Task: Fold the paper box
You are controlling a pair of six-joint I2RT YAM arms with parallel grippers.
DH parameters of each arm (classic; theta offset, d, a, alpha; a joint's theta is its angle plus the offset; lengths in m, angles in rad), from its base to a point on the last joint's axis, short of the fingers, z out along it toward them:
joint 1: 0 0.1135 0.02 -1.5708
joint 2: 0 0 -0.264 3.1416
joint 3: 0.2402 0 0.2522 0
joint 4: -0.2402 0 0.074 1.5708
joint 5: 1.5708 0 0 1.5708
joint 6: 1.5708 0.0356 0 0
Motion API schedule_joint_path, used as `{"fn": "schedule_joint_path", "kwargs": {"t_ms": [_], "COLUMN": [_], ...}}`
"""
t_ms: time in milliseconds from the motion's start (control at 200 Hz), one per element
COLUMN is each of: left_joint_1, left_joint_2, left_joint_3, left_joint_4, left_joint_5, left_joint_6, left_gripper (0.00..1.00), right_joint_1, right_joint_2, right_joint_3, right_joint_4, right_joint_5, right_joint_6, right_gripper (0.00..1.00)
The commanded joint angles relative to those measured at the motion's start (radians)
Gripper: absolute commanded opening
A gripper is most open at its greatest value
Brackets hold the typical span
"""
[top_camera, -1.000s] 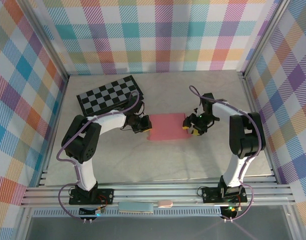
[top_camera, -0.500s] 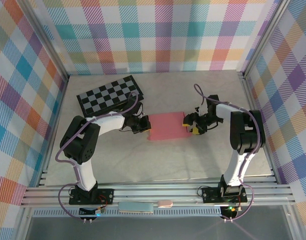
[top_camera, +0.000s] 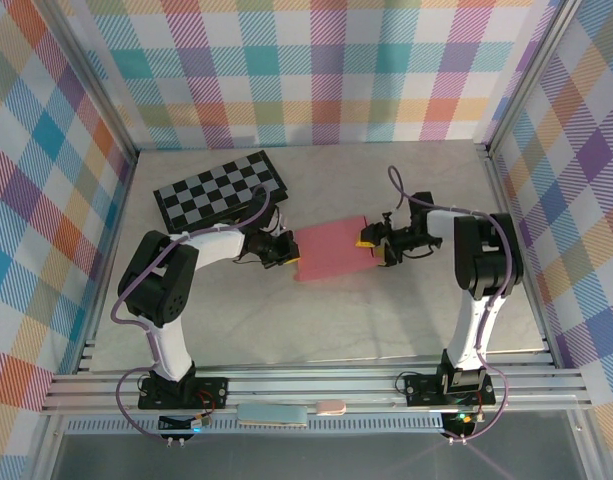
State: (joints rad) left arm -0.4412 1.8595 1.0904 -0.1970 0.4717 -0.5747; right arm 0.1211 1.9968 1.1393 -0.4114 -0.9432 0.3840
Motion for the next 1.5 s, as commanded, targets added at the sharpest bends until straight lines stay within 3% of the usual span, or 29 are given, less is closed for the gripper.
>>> {"fn": "schedule_joint_path", "kwargs": {"t_ms": [0,125,375,495,600,695,780,935,945,965,1010,1040,1270,1335,1495], "left_joint_1": [0.021,0.022,0.035,0.034,0.003,-0.067,-0.114,-0.16,-0.165,-0.179,-0.21,-0.227,-0.293,-0.322,-0.334], "left_joint_2": [0.085,0.072,-0.121,-0.221,-0.322,-0.429,-0.456,-0.477,-0.483,-0.495,-0.525,-0.532,-0.43,-0.385,-0.297], "left_joint_3": [-0.031,-0.014,0.006,0.006,-0.034,-0.102,-0.097,-0.103,-0.112,-0.136,-0.181,-0.197,-0.11,-0.082,-0.025], "left_joint_4": [-0.128,-0.131,-0.097,-0.038,0.034,0.103,0.033,-0.026,-0.016,0.002,0.051,0.071,0.012,0.021,0.071], "left_joint_5": [-0.119,-0.118,-0.189,-0.189,-0.181,-0.173,-0.196,-0.138,-0.133,-0.13,-0.143,-0.178,-0.238,-0.33,-0.426], "left_joint_6": [0.014,0.012,0.008,0.065,0.214,0.46,0.633,0.863,0.888,0.936,1.021,1.068,1.188,1.203,1.192], "left_gripper": [0.02,0.06,0.38,0.43,0.42,0.45,0.47,0.49,0.51,0.67,0.92,0.99,0.98,0.97,0.94], "right_joint_1": [0.036,0.052,0.047,0.032,0.026,0.019,0.01,-0.001,-0.001,-0.003,-0.004,-0.003,-0.005,-0.005,-0.005], "right_joint_2": [0.023,0.026,-0.037,-0.08,-0.099,-0.098,-0.084,-0.08,-0.082,-0.085,-0.09,-0.097,-0.118,-0.123,-0.138], "right_joint_3": [0.017,0.01,0.003,-0.009,0.03,0.089,0.14,0.186,0.186,0.183,0.175,0.172,0.123,0.119,0.108], "right_joint_4": [0.082,0.143,0.128,0.109,0.004,-0.147,-0.273,-0.415,-0.418,-0.421,-0.427,-0.434,-0.438,-0.444,-0.451], "right_joint_5": [-0.08,-0.083,-0.059,-0.061,-0.07,-0.075,-0.094,-0.104,-0.105,-0.107,-0.118,-0.119,-0.138,-0.138,-0.148], "right_joint_6": [0.061,0.127,0.277,0.44,0.527,0.549,0.558,0.551,0.553,0.557,0.567,0.568,0.585,0.586,0.59], "right_gripper": [0.62,0.58,0.43,0.38,0.35,0.36,0.37,0.38,0.38,0.38,0.38,0.38,0.37,0.37,0.36]}}
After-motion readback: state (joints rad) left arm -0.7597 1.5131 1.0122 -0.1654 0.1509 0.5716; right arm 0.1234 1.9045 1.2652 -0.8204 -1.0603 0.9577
